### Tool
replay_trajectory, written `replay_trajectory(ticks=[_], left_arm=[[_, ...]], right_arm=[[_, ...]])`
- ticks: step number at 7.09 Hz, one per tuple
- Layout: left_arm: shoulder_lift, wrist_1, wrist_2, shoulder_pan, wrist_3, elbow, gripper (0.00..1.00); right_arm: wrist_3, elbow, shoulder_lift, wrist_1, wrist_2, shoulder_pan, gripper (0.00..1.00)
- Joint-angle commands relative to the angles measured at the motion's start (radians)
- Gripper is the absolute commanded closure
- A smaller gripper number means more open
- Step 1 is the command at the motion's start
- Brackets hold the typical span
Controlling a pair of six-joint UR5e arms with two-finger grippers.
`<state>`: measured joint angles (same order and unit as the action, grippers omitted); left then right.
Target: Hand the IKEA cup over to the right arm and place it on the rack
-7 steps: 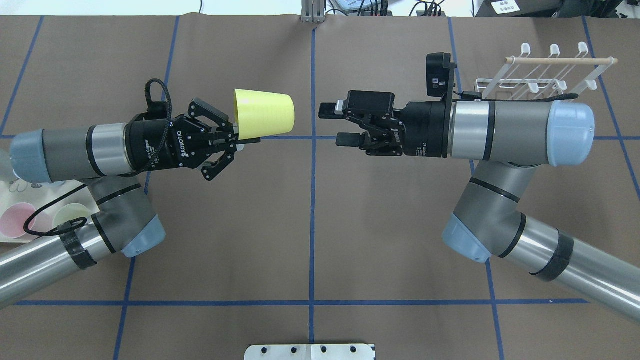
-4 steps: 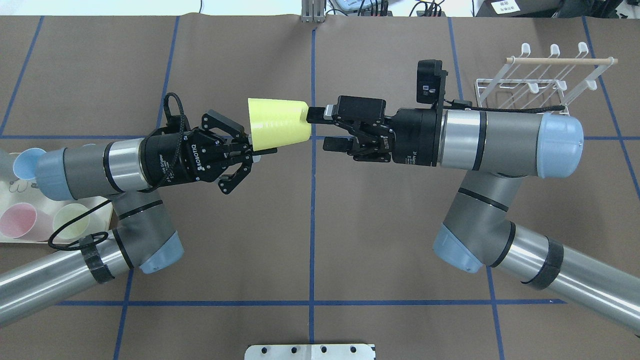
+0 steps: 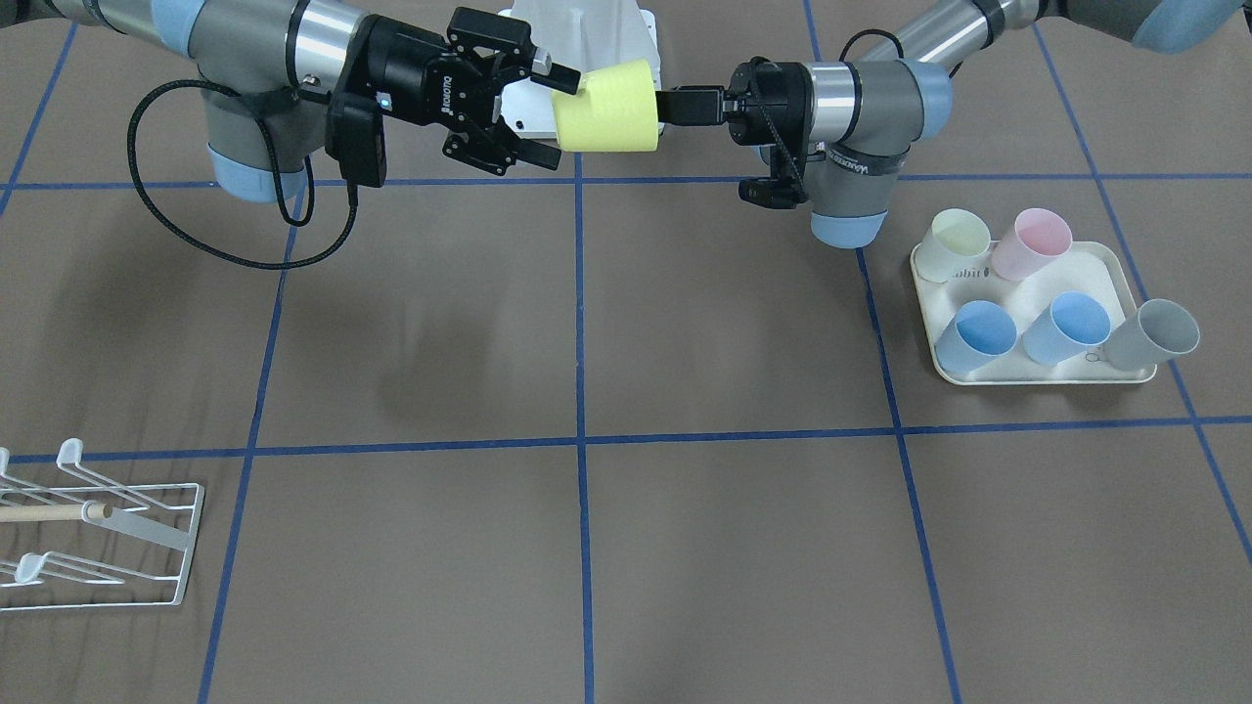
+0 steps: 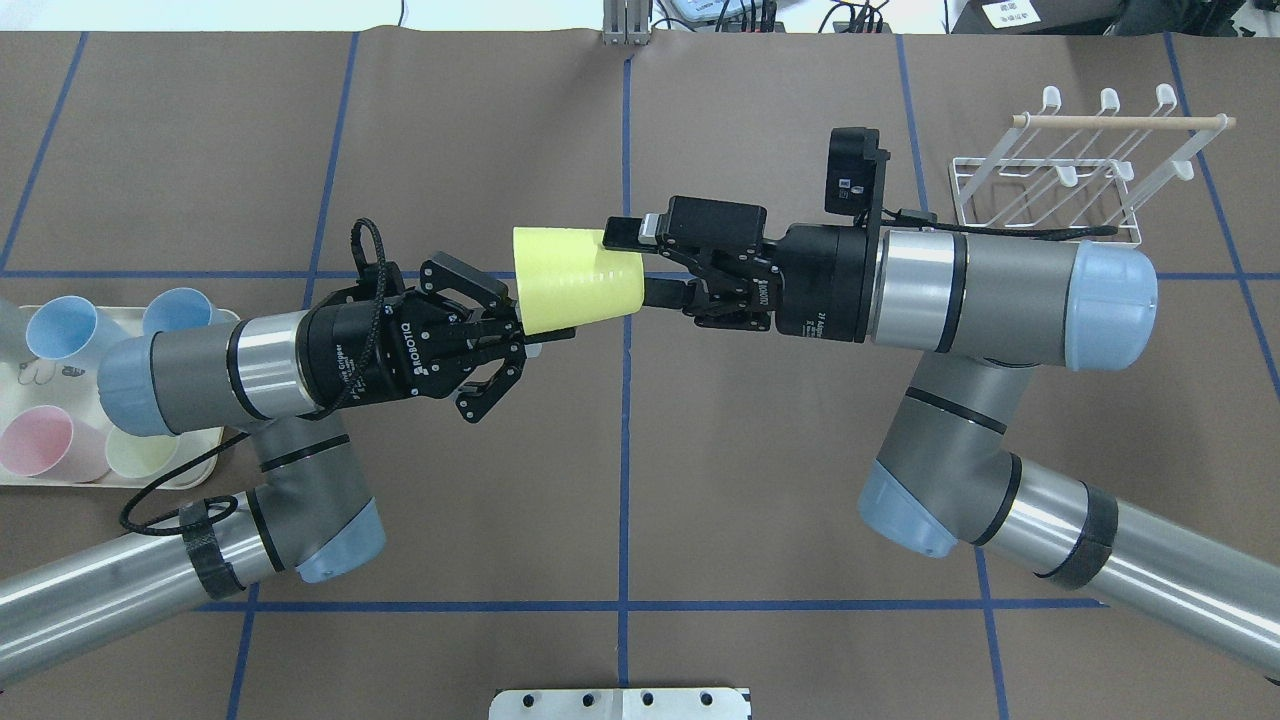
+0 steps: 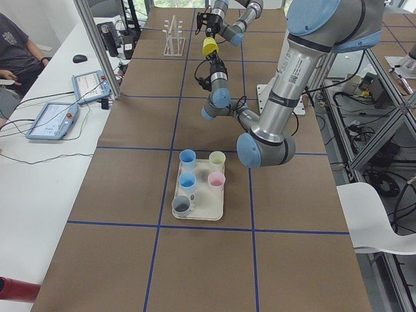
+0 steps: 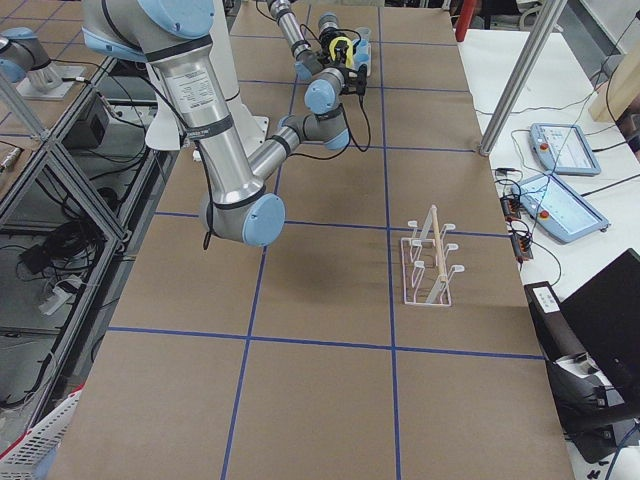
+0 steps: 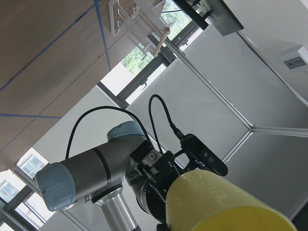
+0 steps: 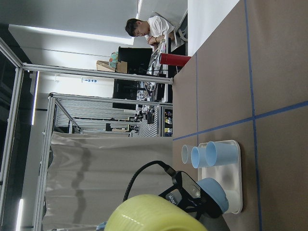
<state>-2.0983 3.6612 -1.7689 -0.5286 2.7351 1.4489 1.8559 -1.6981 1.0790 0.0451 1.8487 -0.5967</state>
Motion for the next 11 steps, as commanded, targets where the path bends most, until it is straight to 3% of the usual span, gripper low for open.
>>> replay_trajectory(ticks=[1, 3, 6, 8, 9, 10, 11], left_arm=[[-0.002, 0.000, 0.003, 0.002, 0.000, 0.002, 1.00], [-0.003, 0.000, 0.003, 0.007, 0.000, 0.002, 1.00], [-0.003, 0.007, 0.003, 0.021, -0.001, -0.001, 1.00], [-0.003, 0.007, 0.029, 0.032, -0.002, -0.001, 0.72], [-0.003, 0.007, 0.032, 0.035, -0.002, 0.001, 0.50], [-0.003, 0.005, 0.032, 0.035, -0.002, 0.001, 0.19], [0.001, 0.004, 0.032, 0.033, 0.000, 0.017, 0.00]], right_arm=[[0.000, 0.003, 0.001, -0.030, -0.009, 0.014, 0.05], [0.000, 0.005, 0.001, -0.033, -0.019, 0.018, 0.07], [0.000, 0.009, 0.001, -0.054, -0.040, 0.021, 0.32], [0.000, 0.011, 0.001, -0.077, -0.048, 0.024, 0.59], [0.000, 0.021, 0.001, -0.097, -0.054, 0.026, 0.74], [0.000, 0.021, 0.001, -0.097, -0.062, 0.026, 0.82], [0.000, 0.021, 0.001, -0.099, -0.062, 0.026, 0.86]])
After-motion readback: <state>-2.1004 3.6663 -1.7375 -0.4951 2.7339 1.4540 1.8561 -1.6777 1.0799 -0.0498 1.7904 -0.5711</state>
